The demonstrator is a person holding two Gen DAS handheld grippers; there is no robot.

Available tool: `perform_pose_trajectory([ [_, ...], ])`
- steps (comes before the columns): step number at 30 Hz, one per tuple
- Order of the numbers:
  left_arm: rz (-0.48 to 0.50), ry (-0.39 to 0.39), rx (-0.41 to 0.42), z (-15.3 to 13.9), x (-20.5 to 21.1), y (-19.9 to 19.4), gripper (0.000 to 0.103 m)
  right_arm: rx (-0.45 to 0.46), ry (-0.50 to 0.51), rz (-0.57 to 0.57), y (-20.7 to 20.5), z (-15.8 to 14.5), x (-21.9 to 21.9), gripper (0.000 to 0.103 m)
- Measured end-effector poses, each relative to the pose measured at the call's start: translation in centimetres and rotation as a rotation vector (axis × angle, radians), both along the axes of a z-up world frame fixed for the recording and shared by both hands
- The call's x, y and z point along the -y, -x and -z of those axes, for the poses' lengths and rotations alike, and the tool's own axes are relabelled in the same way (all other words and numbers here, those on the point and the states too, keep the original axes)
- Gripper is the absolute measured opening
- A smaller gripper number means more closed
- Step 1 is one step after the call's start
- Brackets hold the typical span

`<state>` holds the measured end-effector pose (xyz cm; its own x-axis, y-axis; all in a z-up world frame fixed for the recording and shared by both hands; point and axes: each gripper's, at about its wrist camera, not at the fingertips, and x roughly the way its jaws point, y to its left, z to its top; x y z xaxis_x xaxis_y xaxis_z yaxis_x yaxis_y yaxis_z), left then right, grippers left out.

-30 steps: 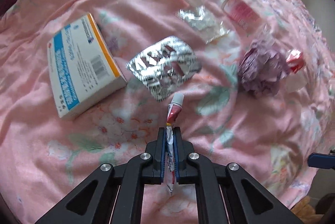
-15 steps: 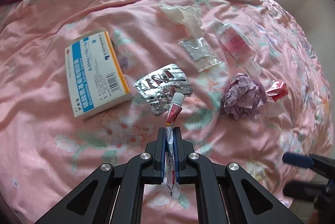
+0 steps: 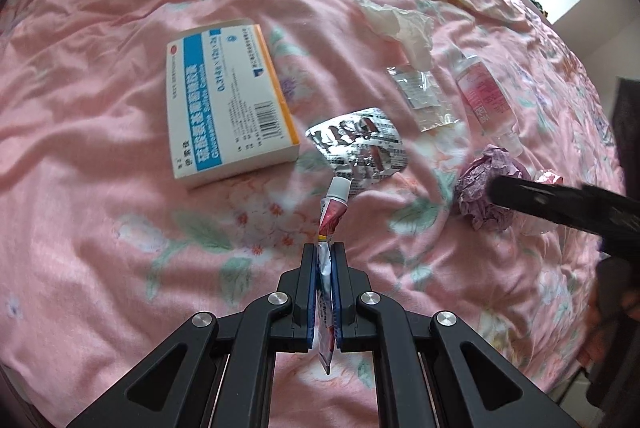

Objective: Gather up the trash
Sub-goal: 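Grasp the red-and-white ointment tube with left tool while right tool grasps crumpled paper ball, then carry the ointment tube and paper ball in both tools over the bin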

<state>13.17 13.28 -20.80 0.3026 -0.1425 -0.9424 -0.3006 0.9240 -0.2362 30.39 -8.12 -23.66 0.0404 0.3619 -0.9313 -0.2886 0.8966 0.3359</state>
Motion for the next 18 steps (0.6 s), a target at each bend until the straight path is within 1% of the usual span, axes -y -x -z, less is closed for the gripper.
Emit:
perform_pose_trajectory([
  [5,-0.021,0.019,-0.003,0.4,-0.6,0.1,0.006,-0.055,0.048,0.022,-1.4,3.3,-0.8,0.090],
  [7,-0.027,0.023,-0.001,0.5,-0.7,0.1,0.006,-0.072,0.077,0.023,-1.5,4.3,-0.9,0.088],
  [8,-0.029,0.025,-0.002,0.6,-0.8,0.0,0.006,-0.068,0.078,0.023,-1.5,4.6,-0.8,0.083],
  [9,-0.033,0.027,-0.002,0.6,-0.9,0.0,0.006,-0.055,0.072,0.023,-1.5,4.7,-0.6,0.074],
  [10,-0.036,0.030,-0.002,0.7,-1.0,0.1,0.006,-0.045,0.056,0.025,-1.6,4.7,-0.3,0.068],
  [11,-0.040,0.034,-0.003,0.7,-1.1,0.1,0.006,-0.043,0.027,0.027,-1.6,4.5,0.0,0.054],
  [12,-0.044,0.037,-0.002,0.7,-1.2,0.2,0.006,-0.042,-0.008,0.029,-1.7,4.3,0.3,0.047],
  [15,-0.054,0.042,0.002,0.7,-1.4,0.4,0.006,0.014,-0.037,-0.007,-1.3,2.7,0.7,0.043],
  [18,-0.066,0.053,0.014,0.5,-1.6,0.7,0.006,0.044,-0.086,-0.031,-0.8,0.9,1.0,0.042],
])
